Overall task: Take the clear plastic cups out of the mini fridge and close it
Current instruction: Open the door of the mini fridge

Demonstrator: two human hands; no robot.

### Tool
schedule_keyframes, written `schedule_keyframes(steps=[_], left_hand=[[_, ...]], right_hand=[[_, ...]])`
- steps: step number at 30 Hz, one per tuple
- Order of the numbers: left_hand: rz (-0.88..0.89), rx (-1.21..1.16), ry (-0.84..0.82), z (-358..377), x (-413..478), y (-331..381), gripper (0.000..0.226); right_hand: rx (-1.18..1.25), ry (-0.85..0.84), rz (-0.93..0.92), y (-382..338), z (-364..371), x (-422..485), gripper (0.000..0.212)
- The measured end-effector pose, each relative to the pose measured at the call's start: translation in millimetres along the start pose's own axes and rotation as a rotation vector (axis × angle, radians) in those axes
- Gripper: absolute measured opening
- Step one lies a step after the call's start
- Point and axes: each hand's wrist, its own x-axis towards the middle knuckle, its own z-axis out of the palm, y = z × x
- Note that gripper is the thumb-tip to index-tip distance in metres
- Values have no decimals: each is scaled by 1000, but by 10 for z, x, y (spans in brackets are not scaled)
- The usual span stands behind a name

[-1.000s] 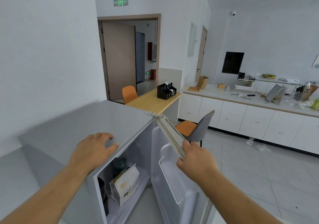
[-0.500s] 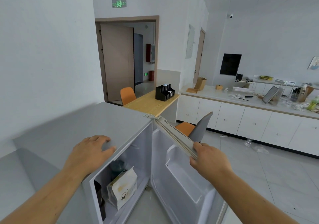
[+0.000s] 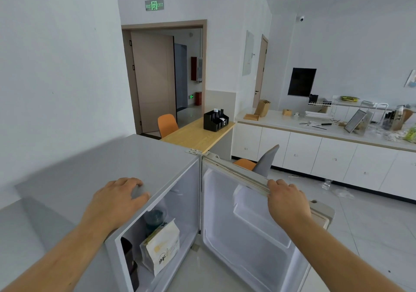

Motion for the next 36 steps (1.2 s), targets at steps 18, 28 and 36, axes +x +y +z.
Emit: schedule_keyframes(steps=[18,28,36], left_hand=[[-4,22,-4,-13,5,15,59],[-8,25,-3,-32,-1,32,59],[0,44,5,-34,-1,35,57]], right_hand=[[-108,-137,91,104,-42,369,47],[-124,-146,115,190,67,504,50],[9,-198,39,438,30,668,75]])
